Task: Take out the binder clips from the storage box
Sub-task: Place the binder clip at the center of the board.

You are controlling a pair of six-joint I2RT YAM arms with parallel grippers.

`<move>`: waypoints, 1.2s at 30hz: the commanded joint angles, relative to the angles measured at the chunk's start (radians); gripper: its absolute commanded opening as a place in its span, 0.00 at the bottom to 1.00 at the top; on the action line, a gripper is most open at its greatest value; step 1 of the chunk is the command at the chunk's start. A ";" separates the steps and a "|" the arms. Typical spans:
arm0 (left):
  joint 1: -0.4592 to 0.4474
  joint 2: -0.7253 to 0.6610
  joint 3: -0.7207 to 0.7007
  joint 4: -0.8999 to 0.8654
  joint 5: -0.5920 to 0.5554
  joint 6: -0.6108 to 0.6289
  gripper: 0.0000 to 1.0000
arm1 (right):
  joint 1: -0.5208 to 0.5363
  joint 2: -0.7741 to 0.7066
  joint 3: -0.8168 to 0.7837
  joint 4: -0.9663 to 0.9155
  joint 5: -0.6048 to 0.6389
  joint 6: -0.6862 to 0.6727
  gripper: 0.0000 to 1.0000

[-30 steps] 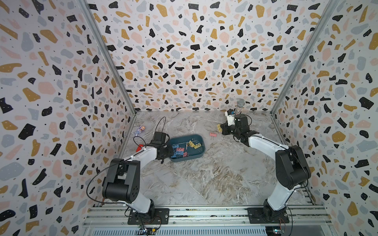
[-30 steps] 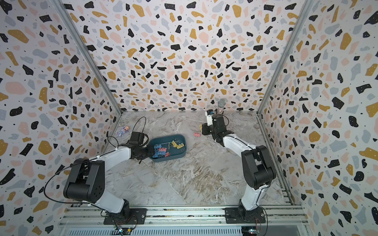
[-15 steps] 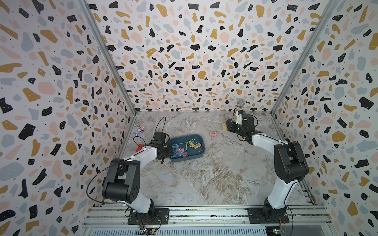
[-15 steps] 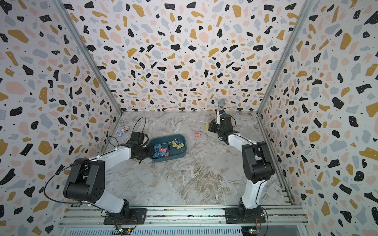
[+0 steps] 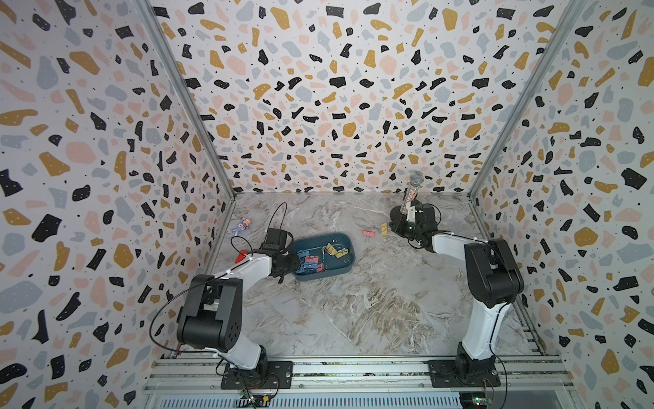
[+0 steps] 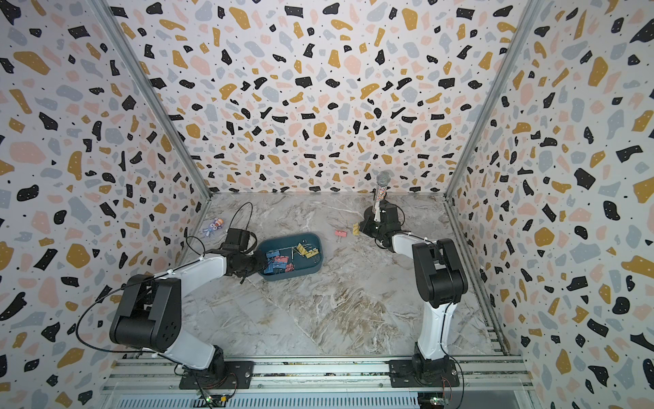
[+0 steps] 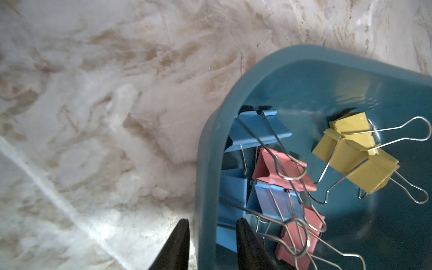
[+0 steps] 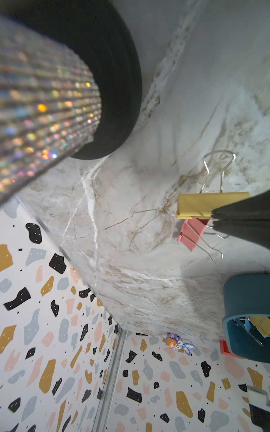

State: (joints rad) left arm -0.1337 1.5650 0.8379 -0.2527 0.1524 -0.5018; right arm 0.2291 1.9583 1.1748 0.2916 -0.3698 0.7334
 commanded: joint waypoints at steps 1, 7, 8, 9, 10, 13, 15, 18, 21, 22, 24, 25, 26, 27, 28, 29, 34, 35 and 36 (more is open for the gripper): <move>0.005 -0.032 -0.011 0.016 0.007 0.000 0.37 | -0.007 0.008 0.018 0.026 -0.013 0.042 0.00; 0.005 -0.034 -0.013 0.016 0.006 0.000 0.37 | -0.011 0.029 0.018 0.049 -0.022 0.069 0.00; 0.005 -0.034 -0.013 0.016 0.006 0.000 0.37 | -0.011 0.033 0.015 0.055 -0.024 0.075 0.00; 0.003 -0.035 -0.014 0.016 0.006 0.000 0.37 | -0.012 0.038 0.014 0.062 -0.026 0.082 0.00; 0.005 -0.036 -0.014 0.017 0.006 0.000 0.37 | -0.013 0.041 0.014 0.066 -0.027 0.086 0.00; 0.003 -0.037 -0.013 0.015 0.006 0.002 0.37 | -0.012 0.050 0.013 0.069 -0.030 0.090 0.00; 0.005 -0.039 -0.015 0.014 0.004 0.002 0.37 | -0.013 0.051 0.013 0.066 -0.027 0.086 0.00; 0.005 -0.039 -0.013 0.015 0.004 0.001 0.37 | -0.014 0.055 0.014 0.064 -0.027 0.083 0.00; 0.004 -0.038 -0.013 0.016 0.006 0.000 0.37 | -0.016 0.061 0.014 0.064 -0.028 0.083 0.00; 0.004 -0.038 -0.013 0.014 0.006 0.000 0.37 | -0.016 0.062 0.014 0.064 -0.030 0.084 0.00; 0.005 -0.038 -0.014 0.015 0.006 0.001 0.37 | -0.017 0.066 0.013 0.068 -0.032 0.087 0.00; 0.004 -0.039 -0.013 0.015 0.006 0.001 0.37 | -0.018 0.068 0.013 0.067 -0.033 0.088 0.00; 0.004 -0.038 -0.013 0.014 0.006 0.000 0.37 | -0.017 0.069 0.013 0.070 -0.037 0.090 0.00; 0.005 -0.038 -0.013 0.015 0.006 0.000 0.37 | -0.019 0.072 0.013 0.072 -0.039 0.092 0.00; 0.004 -0.039 -0.013 0.014 0.006 0.000 0.37 | -0.019 0.074 0.012 0.073 -0.041 0.093 0.00; 0.005 -0.038 -0.013 0.015 0.006 0.000 0.37 | -0.019 0.075 0.011 0.074 -0.041 0.093 0.00; 0.004 -0.040 -0.015 0.014 0.006 0.000 0.37 | -0.020 0.079 0.011 0.074 -0.044 0.093 0.00; 0.004 -0.040 -0.015 0.015 0.006 0.000 0.37 | -0.020 0.080 0.010 0.073 -0.044 0.093 0.00; 0.004 -0.042 -0.015 0.015 0.007 0.000 0.37 | -0.020 0.080 0.010 0.073 -0.044 0.093 0.00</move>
State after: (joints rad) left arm -0.1337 1.5486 0.8349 -0.2527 0.1524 -0.5014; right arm 0.2134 2.0396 1.1748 0.3519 -0.4019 0.8242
